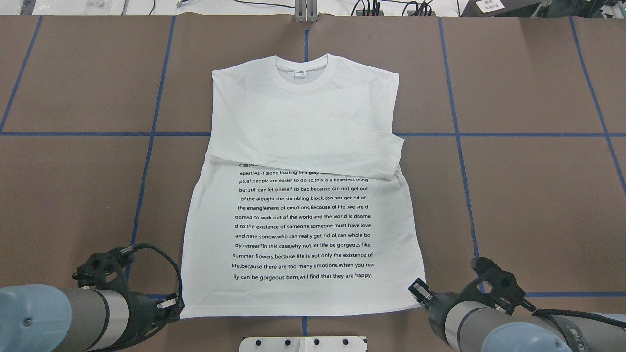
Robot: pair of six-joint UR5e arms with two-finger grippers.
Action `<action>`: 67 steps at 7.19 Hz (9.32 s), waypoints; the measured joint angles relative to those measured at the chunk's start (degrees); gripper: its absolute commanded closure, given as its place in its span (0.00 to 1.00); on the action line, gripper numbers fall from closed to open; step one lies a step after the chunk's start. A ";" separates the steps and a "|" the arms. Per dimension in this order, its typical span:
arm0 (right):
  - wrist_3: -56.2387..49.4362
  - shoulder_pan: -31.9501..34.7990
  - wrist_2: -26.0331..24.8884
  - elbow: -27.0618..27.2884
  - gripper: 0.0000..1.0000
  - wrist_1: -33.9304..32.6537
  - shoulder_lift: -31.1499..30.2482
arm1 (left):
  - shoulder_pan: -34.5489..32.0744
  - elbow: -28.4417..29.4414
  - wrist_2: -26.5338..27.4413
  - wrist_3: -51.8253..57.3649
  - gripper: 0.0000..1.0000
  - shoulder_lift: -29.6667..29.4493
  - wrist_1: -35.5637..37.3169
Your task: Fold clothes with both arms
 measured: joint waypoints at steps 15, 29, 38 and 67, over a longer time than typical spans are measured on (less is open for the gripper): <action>-41.11 46.51 25.31 -47.52 1.00 3.06 38.54 | -41.16 38.79 -5.26 32.83 1.00 -28.64 -18.06; -42.05 48.30 25.01 -73.54 0.11 26.67 45.54 | -40.94 65.35 -2.97 35.16 0.60 -32.49 -45.91; -26.30 40.75 26.59 -41.21 0.10 26.62 22.90 | -40.90 59.87 -6.66 37.44 0.42 -28.82 -48.15; -22.90 44.35 59.73 -20.15 0.00 25.47 7.63 | -17.55 37.62 -12.24 6.45 0.23 -22.25 -40.62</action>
